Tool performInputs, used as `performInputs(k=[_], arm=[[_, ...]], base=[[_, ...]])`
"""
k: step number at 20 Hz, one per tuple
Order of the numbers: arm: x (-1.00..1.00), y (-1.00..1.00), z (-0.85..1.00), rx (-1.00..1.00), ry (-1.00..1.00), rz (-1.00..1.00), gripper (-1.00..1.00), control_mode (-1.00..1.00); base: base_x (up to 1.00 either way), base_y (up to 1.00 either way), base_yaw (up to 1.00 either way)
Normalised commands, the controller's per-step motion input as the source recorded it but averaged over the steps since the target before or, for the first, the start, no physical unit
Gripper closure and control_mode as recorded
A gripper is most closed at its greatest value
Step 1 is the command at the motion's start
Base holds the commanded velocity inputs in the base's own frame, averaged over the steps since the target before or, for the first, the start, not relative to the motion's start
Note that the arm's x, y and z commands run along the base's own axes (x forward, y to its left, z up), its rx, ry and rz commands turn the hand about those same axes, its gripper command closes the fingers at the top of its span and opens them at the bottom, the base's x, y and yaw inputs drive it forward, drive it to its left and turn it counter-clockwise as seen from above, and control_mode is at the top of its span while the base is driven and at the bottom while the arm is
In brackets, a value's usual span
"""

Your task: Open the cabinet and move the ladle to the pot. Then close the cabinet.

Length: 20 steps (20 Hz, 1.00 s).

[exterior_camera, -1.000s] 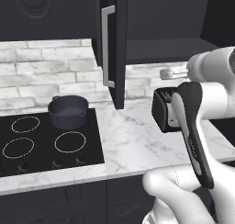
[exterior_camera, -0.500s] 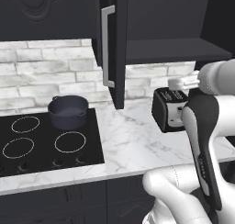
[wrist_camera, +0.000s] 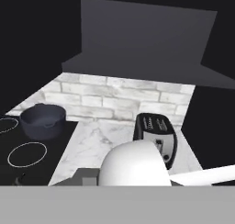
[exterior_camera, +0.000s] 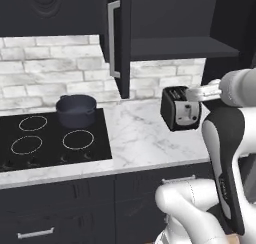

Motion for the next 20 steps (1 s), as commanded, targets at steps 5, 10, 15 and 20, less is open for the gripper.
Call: performInputs(k=[5,10,15,20], arm=[[0.0,0.0,0.0,0.0,0.0,0.0,1.0,1.0],[0.0,0.0,0.0,0.0,0.0,0.0,1.0,1.0],[0.0,0.0,0.0,0.0,0.0,0.0,1.0,1.0],[0.0,0.0,0.0,0.0,0.0,0.0,1.0,1.0]], base=[[-0.61,0.53,0.0],[-0.2,0.81,0.0],[-0.03,0.9,0.0],[-0.03,0.69,0.0]])
